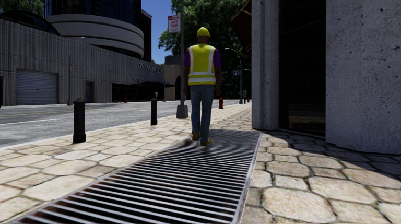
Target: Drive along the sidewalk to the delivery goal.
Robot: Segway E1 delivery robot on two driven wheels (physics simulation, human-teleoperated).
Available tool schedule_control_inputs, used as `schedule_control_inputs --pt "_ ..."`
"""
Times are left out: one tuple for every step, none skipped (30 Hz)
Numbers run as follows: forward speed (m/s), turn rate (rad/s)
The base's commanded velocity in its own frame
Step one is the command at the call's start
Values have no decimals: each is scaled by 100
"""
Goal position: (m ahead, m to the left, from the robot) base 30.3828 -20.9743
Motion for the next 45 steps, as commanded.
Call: schedule_control_inputs --pt "0 0" --pt "12 0" --pt "37 0" --pt "6 0" --pt "0 0" --pt "0 0" --pt "0 0" --pt "0 0" --pt "0 0" --pt "0 0" --pt "0 0" --pt "0 0" --pt "0 0" --pt "0 0" --pt "0 0" --pt "0 0" --pt "9 0" --pt "20 0" --pt "38 0" --pt "48 0" --pt "51 0" --pt "51 0" --pt "53 0" --pt "53 0" --pt "53 0" --pt "53 0" --pt "53 0" --pt "53 0" --pt "53 0" --pt "53 0" --pt "53 0" --pt "53 0" --pt "53 0" --pt "53 0" --pt "53 0" --pt "53 0" --pt "53 0" --pt "53 0" --pt "53 0" --pt "53 0" --pt "53 0" --pt "56 0" --pt "58 0" --pt "59 0" --pt "59 0"
